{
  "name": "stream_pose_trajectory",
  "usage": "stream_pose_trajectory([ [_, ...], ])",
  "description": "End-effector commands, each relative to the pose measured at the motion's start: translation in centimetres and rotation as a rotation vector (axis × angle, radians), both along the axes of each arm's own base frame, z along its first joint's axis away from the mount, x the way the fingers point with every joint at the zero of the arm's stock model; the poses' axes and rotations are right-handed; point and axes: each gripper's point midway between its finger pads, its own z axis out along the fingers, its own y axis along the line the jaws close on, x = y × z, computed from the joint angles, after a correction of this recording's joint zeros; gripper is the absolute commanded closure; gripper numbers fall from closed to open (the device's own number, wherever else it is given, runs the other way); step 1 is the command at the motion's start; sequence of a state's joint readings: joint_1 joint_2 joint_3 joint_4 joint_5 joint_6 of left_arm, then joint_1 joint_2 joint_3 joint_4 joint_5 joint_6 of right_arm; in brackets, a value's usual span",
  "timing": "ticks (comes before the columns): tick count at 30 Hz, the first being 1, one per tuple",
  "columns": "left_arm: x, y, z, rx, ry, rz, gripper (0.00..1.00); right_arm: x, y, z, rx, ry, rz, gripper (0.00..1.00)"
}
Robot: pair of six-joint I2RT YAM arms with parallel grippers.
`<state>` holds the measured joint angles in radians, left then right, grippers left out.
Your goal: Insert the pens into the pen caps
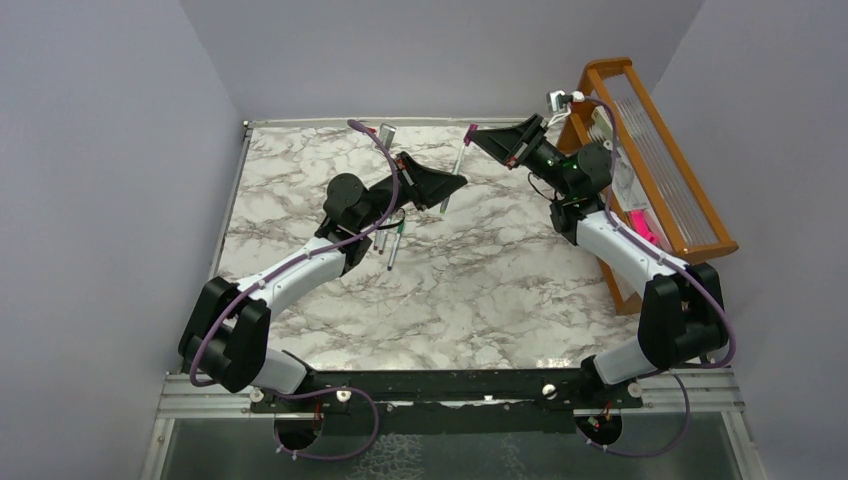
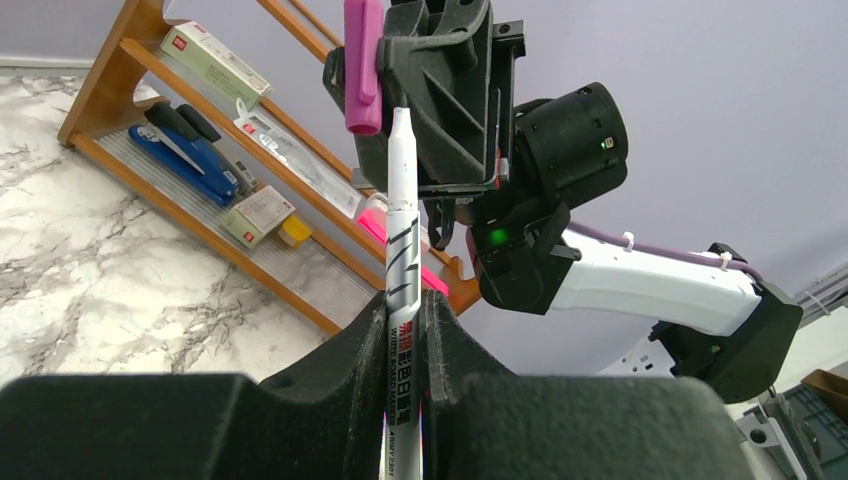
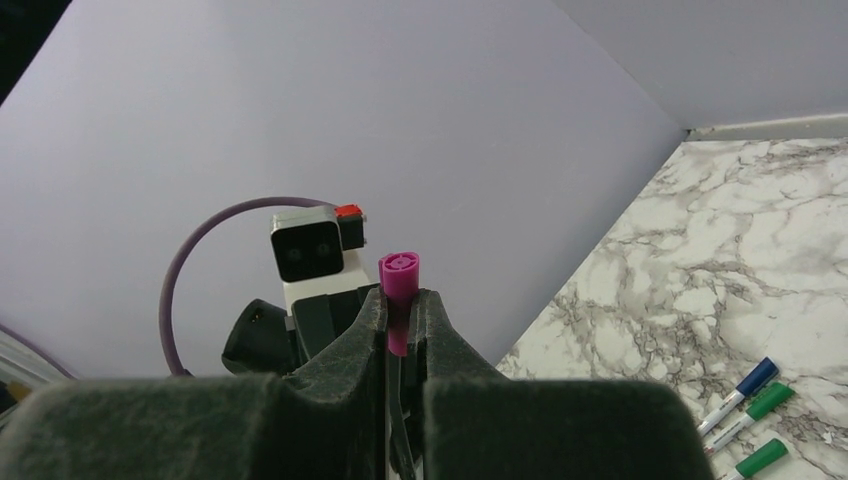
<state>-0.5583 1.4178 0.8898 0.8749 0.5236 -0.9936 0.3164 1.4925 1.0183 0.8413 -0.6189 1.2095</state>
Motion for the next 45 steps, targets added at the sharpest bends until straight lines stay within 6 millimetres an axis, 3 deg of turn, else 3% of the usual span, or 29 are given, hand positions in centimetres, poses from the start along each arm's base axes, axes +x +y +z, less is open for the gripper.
stream_pose_trajectory([
  [1,-0.7,0.3,1.5,-0.032,-0.048,-0.010,1.00,-0.7,-0.7,3.6,0.039,-0.100,-0.012,0.99],
  [17,-0.9,0.1,1.2,-0.030,-0.040,-0.035,1.00,-0.9,-1.6,4.3,0.042,-0.120,-0.048,0.99],
  [45,-1.0,-0.4,0.8,-0.035,-0.033,-0.067,1.00,0.3,-1.1,3.4,0.034,-0.105,-0.029,0.99],
])
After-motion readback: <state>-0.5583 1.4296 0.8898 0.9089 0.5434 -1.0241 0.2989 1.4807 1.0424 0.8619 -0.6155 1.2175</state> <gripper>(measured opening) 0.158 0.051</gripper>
